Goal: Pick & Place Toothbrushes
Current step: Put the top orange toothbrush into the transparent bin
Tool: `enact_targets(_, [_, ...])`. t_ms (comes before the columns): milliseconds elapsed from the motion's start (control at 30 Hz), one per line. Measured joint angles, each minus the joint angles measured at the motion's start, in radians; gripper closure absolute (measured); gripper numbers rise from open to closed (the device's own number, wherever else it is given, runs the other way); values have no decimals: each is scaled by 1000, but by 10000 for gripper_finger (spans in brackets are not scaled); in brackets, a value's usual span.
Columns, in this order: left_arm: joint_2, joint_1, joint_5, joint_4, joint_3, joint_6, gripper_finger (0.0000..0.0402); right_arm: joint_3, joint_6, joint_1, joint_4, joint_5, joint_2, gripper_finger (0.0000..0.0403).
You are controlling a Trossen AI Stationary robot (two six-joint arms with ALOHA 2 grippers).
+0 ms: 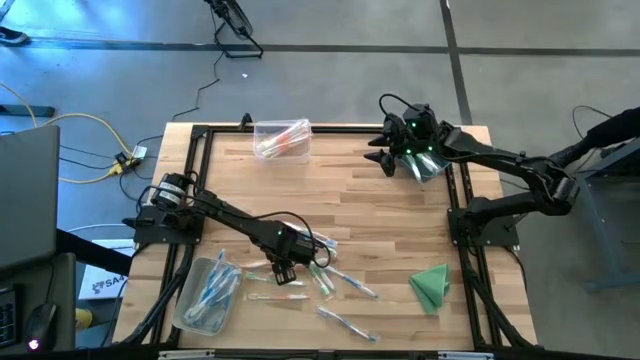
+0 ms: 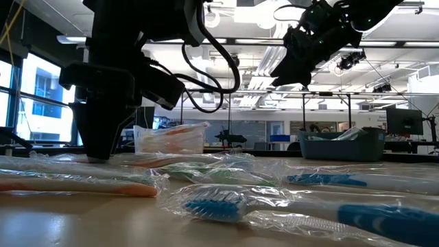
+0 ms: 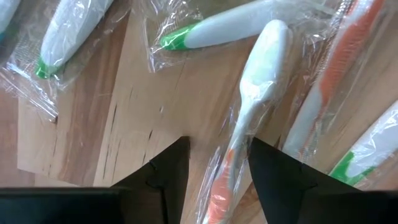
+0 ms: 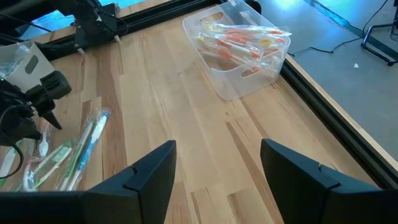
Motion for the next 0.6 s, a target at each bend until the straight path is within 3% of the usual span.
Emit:
enact_targets(167, [0,0,0,-3,-1,0,270,0,0,0,0,0,0,177])
enact_targets(467, [-4,1,4,-38,-2,4,385,0,0,0,0,0,0,177])
enact_targets(600, [-32,6,-14,-61,-4,3,380,0,0,0,-1,-1,0,177])
